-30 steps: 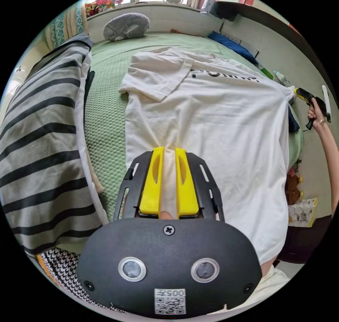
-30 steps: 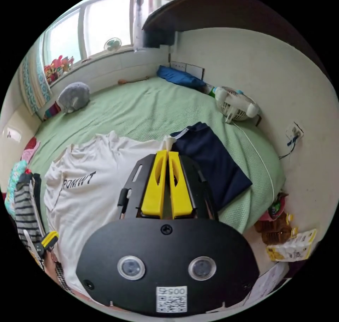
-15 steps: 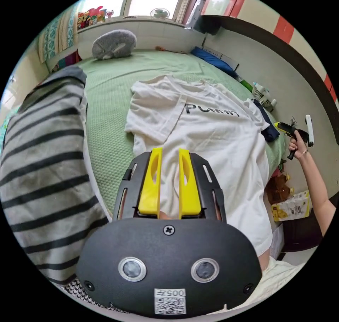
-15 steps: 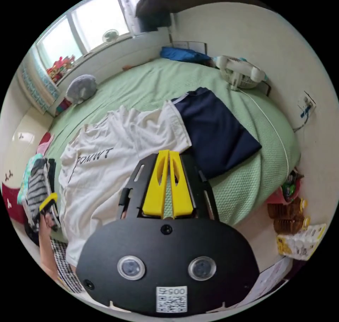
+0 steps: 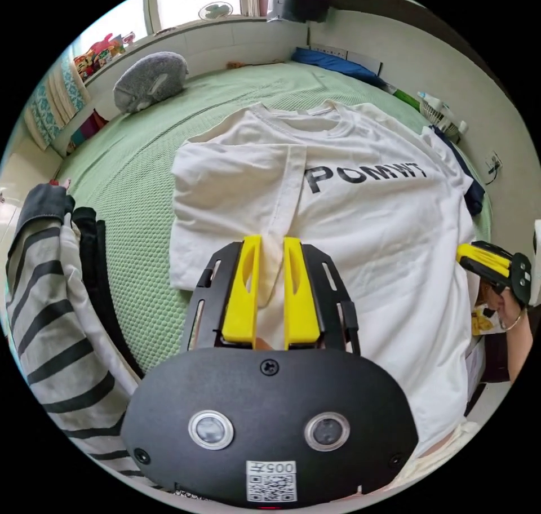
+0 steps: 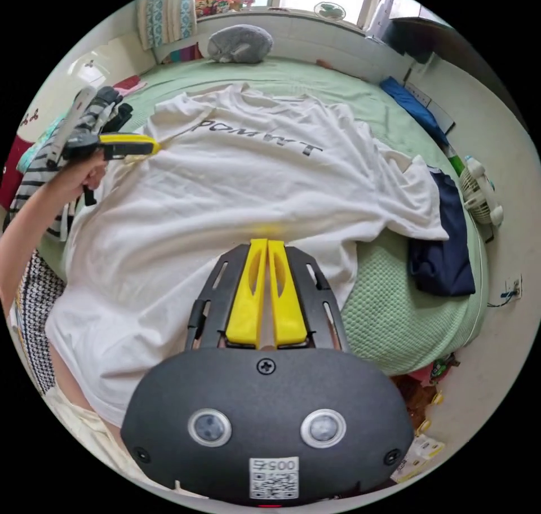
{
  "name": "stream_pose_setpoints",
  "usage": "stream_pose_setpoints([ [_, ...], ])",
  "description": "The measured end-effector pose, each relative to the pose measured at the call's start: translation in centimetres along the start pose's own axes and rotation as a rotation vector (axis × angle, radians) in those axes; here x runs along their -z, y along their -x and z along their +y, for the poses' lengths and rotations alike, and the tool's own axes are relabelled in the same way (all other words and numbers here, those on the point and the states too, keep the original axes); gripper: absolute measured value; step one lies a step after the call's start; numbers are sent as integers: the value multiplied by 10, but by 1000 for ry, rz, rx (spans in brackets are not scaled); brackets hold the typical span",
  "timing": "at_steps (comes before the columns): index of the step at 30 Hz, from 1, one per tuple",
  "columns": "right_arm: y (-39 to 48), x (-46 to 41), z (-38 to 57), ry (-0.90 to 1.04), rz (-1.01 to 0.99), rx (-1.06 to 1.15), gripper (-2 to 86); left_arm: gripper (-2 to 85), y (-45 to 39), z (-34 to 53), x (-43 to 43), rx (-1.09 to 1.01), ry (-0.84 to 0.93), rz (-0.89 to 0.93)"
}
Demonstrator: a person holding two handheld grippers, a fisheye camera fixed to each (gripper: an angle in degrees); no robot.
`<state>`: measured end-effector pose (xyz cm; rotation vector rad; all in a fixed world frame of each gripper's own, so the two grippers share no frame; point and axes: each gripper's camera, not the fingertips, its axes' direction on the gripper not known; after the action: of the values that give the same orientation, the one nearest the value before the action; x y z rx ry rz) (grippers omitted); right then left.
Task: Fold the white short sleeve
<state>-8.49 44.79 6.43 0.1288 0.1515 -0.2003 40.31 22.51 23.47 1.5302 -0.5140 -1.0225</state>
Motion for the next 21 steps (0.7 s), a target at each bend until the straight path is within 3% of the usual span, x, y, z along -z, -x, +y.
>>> stream_pose_setpoints([
  [7, 5, -2, -3, -22, 25, 4, -14, 15, 37, -8, 46, 20, 22, -24],
  [11, 6, -1, -5, -31, 29, 3, -13, 10, 83, -3, 101, 143, -80, 0],
  [15, 8, -1, -7, -38, 40, -5, -13, 11, 141, 12, 134, 336, -104, -100],
  [21, 7, 2, -14, -32, 32, 3, -13, 24, 197, 49, 139, 556, -221, 225],
])
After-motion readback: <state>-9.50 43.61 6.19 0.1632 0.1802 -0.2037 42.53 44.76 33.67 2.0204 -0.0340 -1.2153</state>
